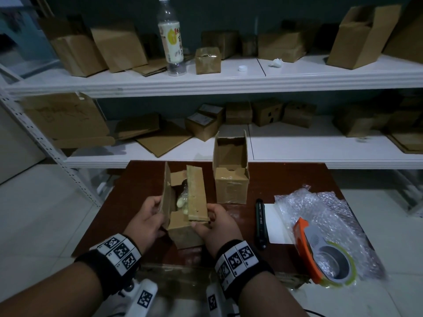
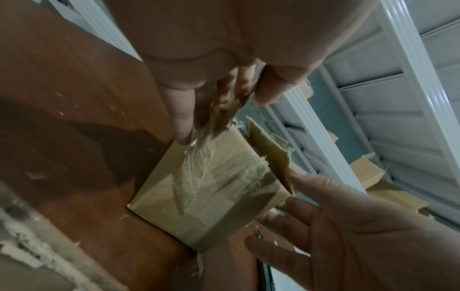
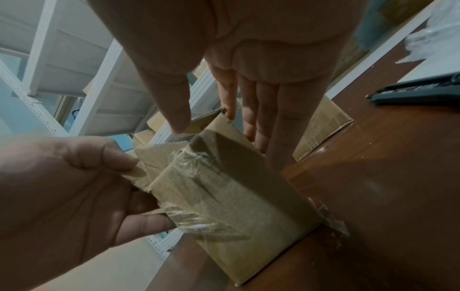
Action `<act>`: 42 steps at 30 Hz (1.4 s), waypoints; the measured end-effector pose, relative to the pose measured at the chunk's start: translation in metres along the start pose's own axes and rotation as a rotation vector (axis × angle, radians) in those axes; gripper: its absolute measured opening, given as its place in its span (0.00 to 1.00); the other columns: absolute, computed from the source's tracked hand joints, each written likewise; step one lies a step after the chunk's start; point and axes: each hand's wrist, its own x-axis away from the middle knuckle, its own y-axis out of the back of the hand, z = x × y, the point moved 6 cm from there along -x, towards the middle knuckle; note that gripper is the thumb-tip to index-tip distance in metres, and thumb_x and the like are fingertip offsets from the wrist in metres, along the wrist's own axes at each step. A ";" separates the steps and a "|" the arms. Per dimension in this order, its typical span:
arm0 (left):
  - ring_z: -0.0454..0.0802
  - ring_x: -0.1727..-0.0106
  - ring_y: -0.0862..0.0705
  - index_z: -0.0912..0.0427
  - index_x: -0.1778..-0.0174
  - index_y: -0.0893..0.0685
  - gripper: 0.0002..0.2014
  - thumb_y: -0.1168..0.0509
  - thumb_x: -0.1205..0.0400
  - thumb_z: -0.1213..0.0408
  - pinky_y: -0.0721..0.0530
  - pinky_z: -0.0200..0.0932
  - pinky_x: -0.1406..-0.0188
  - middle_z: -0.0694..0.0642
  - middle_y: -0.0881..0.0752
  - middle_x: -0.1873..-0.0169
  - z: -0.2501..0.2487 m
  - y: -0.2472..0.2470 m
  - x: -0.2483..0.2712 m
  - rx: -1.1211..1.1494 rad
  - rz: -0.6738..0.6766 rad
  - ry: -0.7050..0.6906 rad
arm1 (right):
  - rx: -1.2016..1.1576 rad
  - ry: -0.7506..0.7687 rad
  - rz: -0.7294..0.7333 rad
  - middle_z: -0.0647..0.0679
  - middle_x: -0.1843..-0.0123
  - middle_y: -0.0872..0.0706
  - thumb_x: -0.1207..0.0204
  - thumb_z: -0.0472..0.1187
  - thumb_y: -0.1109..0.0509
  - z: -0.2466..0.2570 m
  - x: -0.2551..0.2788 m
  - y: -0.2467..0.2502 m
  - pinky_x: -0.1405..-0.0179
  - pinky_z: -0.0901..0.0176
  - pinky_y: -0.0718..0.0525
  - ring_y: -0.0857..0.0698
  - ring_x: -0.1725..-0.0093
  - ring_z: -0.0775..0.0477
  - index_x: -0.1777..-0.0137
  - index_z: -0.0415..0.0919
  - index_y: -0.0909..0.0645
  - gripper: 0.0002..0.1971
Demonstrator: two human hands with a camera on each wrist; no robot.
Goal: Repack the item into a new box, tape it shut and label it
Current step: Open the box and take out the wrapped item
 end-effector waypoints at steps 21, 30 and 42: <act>0.53 0.47 0.10 0.47 0.42 0.22 0.13 0.43 0.12 0.71 0.11 0.58 0.46 0.54 0.12 0.46 0.009 0.001 0.001 -0.073 0.021 -0.078 | 0.054 -0.049 -0.001 0.58 0.35 0.15 0.32 0.54 0.17 -0.013 -0.007 -0.004 0.34 0.50 0.14 0.15 0.38 0.55 0.31 0.58 0.24 0.30; 0.55 0.44 0.12 0.45 0.43 0.22 0.14 0.43 0.12 0.71 0.11 0.59 0.45 0.57 0.14 0.44 0.011 0.002 -0.002 -0.053 0.018 -0.053 | 0.050 -0.020 -0.014 0.56 0.34 0.15 0.24 0.59 0.27 -0.008 -0.005 -0.004 0.34 0.47 0.15 0.15 0.37 0.52 0.30 0.55 0.23 0.24; 0.55 0.42 0.14 0.52 0.39 0.24 0.13 0.45 0.13 0.74 0.10 0.44 0.58 0.58 0.16 0.43 0.019 0.007 0.000 0.047 0.032 -0.022 | 0.064 -0.020 -0.067 0.53 0.55 0.18 0.10 0.52 0.44 -0.001 0.005 0.012 0.48 0.55 0.22 0.16 0.48 0.48 0.44 0.42 0.18 0.17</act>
